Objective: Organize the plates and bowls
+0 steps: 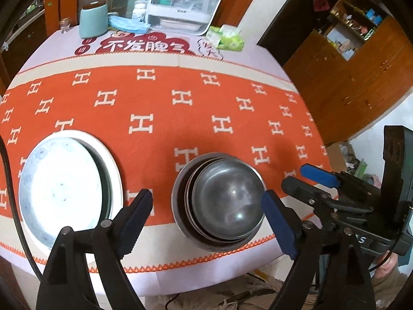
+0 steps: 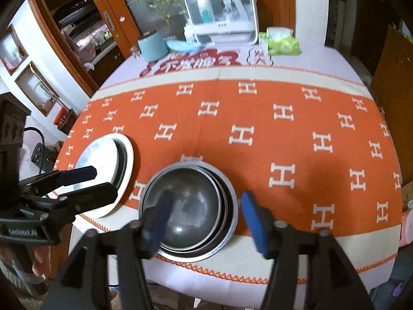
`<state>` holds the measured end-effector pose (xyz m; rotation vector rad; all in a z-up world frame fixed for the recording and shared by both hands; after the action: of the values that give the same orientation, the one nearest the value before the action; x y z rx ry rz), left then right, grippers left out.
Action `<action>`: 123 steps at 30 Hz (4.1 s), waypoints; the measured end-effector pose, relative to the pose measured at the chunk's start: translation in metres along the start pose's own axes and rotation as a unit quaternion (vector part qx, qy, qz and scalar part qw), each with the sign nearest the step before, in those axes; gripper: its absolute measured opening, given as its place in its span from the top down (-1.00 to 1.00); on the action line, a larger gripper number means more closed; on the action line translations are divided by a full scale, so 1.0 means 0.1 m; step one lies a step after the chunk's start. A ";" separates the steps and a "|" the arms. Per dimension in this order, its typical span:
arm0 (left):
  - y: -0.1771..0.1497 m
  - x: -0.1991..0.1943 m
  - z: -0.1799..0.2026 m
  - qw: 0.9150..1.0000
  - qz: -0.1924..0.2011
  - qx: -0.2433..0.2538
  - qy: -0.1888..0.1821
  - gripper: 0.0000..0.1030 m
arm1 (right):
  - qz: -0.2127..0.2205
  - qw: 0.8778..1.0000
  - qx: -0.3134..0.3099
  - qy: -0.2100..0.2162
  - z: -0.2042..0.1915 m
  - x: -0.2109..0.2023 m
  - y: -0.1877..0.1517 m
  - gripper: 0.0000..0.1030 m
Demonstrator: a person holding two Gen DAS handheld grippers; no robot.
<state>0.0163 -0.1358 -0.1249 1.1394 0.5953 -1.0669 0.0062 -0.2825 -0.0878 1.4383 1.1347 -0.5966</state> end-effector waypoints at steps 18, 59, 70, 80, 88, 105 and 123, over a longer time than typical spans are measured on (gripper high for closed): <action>-0.20 0.42 -0.16 0.998 -0.051 0.009 0.031 -0.86 | -0.031 0.999 0.017 -0.021 0.17 0.19 -0.22 -0.34; -0.32 1.22 -0.24 0.986 -0.164 -0.042 -0.011 0.22 | -0.166 0.974 0.137 0.069 0.39 0.93 -0.44 0.41; -0.31 1.10 -0.26 0.986 -0.158 -0.045 -0.008 0.23 | -0.176 0.973 0.137 0.065 0.36 0.91 -0.44 0.43; -0.32 0.81 -0.39 0.988 -0.138 -0.069 0.003 0.22 | -0.175 0.977 0.107 0.061 0.16 0.81 -0.27 0.44; -0.32 0.34 -0.70 0.988 -0.106 -0.106 0.026 0.22 | -0.164 0.981 0.051 0.085 -0.32 0.73 0.01 0.44; -0.11 -0.29 -1.96 0.990 -0.110 -0.071 0.050 0.22 | -0.151 0.983 0.052 0.089 -1.64 1.10 0.33 0.44; -0.12 0.14 -2.69 0.984 -0.179 -0.007 0.005 0.17 | -0.163 0.974 0.153 0.022 -2.04 1.67 0.12 0.43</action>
<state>0.0445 0.1088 -0.2353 1.0488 0.8358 -1.3616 0.0349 -0.0380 -0.1816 1.5401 1.3720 -1.0095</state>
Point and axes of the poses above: each gripper's, at about its wrist camera, not at the fingertips, and x roughly the way its jaws point, z to its right, y to its top, the point moved 5 cm from there along x, roughly the way its jaws point
